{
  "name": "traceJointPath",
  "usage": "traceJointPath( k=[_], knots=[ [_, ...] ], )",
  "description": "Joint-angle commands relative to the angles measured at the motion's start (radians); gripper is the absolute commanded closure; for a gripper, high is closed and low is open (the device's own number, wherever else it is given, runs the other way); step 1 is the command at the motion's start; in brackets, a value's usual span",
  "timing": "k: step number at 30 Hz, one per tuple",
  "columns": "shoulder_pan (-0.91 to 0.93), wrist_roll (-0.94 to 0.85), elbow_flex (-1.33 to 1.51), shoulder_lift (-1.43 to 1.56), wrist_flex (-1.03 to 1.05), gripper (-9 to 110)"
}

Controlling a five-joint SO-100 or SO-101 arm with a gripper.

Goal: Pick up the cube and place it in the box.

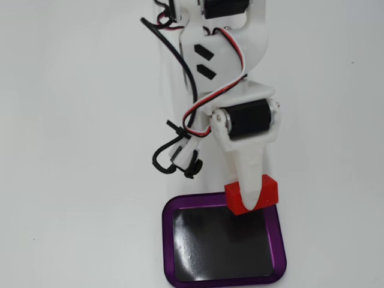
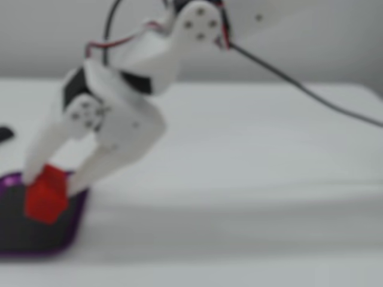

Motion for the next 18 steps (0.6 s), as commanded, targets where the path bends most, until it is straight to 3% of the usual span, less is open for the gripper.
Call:
traceJointPath(
  k=[1,7,12,18],
  knots=[
    [-0.008,0.008,-0.044,0.018,0.048,99],
    [-0.008,0.009,-0.046,0.021,0.179,87],
    [0.000,0.009,-0.075,0.021,0.224,87],
    [0.003,0.014,-0.261,0.021,0.422,86]
  ],
)
